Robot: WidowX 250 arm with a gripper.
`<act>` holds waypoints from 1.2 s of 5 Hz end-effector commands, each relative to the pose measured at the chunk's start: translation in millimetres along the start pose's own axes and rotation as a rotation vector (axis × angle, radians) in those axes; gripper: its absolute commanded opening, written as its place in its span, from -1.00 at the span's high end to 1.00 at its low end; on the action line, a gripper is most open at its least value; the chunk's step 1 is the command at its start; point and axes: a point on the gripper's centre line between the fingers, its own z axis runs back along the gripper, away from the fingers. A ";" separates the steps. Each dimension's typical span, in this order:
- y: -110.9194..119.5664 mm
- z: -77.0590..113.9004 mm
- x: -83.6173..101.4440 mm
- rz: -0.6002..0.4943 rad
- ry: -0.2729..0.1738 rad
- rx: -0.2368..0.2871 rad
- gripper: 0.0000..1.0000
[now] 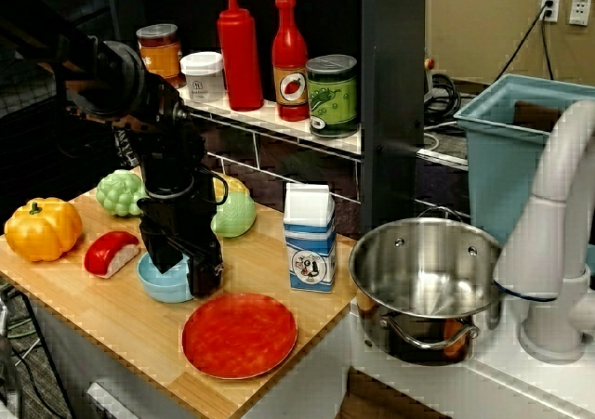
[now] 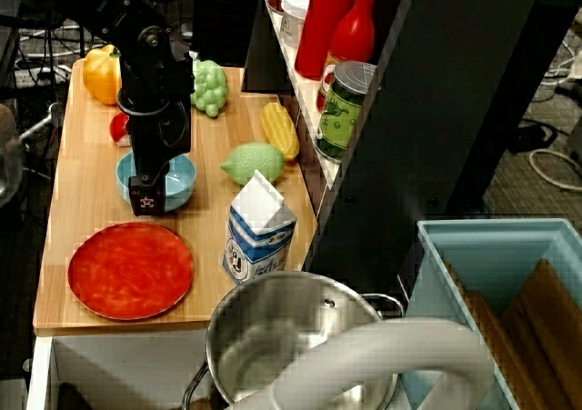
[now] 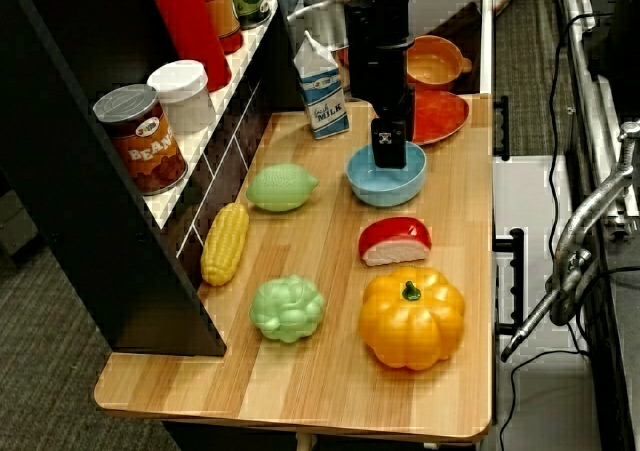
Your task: Lift bowl
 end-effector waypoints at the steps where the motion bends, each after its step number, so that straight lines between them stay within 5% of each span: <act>1: 5.7 4.8 4.4 0.011 -0.038 0.029 -0.09; 2: 5.9 6.1 2.6 0.017 -0.052 0.032 1.00; 4: 9.7 12.3 -9.0 0.015 -0.078 0.031 1.00; 6: 11.7 33.3 -10.8 -0.031 -0.045 -0.008 1.00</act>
